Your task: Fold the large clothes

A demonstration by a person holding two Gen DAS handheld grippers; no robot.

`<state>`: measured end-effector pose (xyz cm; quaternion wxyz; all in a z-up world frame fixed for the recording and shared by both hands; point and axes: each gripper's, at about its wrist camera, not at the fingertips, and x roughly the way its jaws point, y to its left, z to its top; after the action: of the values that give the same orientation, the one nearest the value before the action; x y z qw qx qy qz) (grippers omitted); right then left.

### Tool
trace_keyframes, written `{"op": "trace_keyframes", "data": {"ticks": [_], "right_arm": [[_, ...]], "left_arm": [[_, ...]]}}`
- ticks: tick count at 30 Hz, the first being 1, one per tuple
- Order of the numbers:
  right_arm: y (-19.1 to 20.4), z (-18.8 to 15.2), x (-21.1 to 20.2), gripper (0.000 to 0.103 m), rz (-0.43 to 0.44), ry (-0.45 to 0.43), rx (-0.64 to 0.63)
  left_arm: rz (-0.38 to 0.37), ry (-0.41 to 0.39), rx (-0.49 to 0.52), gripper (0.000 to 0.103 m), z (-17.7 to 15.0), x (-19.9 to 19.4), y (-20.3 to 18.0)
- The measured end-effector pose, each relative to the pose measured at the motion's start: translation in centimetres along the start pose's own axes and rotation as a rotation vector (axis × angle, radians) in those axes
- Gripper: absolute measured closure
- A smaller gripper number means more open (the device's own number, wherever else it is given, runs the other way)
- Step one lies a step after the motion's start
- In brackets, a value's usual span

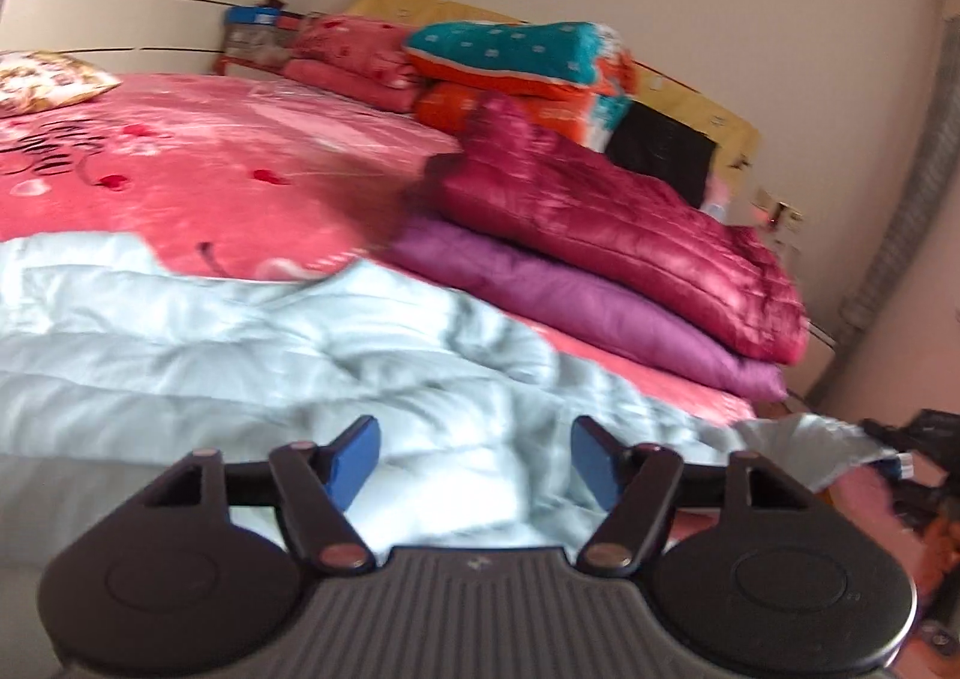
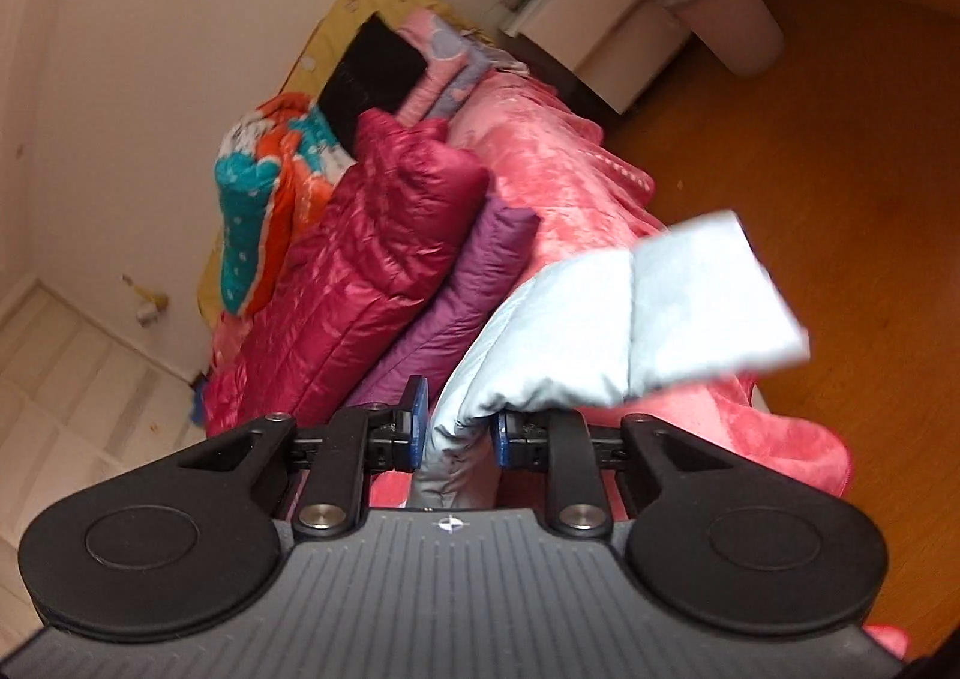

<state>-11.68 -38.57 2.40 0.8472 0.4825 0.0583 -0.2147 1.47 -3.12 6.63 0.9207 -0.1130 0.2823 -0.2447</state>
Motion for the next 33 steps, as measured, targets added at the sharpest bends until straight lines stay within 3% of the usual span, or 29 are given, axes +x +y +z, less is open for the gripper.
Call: {"op": "trace_keyframes", "data": {"ticks": [5,11,15,21,27,33], "right_arm": [[4.6,-0.1,0.2,0.078,-0.004,-0.025,-0.156],[12.0,-0.1,2.5,0.078,0.025,-0.045,-0.333],[18.2,-1.2,4.3,0.078,0.093,-0.049,-0.458],[28.0,-6.1,6.7,0.078,0.267,-0.027,-0.639],[34.0,-14.9,9.0,0.079,0.465,0.11,-0.827],[32.3,-23.7,11.3,0.079,0.531,0.362,-0.927]], "left_arm": [[0.083,-0.025,-0.013,0.031,0.8,0.1,3.7],[0.109,-0.084,-0.069,0.03,2.3,-1.1,7.5],[0.131,-0.118,-0.134,0.028,3.4,-1.9,10.0],[0.136,-0.143,-0.302,0.028,4.4,-2.8,13.9],[0.136,-0.201,-0.405,0.028,5.2,-4.2,16.7],[0.135,-0.225,-0.473,0.027,5.4,-4.7,18.3]]}}
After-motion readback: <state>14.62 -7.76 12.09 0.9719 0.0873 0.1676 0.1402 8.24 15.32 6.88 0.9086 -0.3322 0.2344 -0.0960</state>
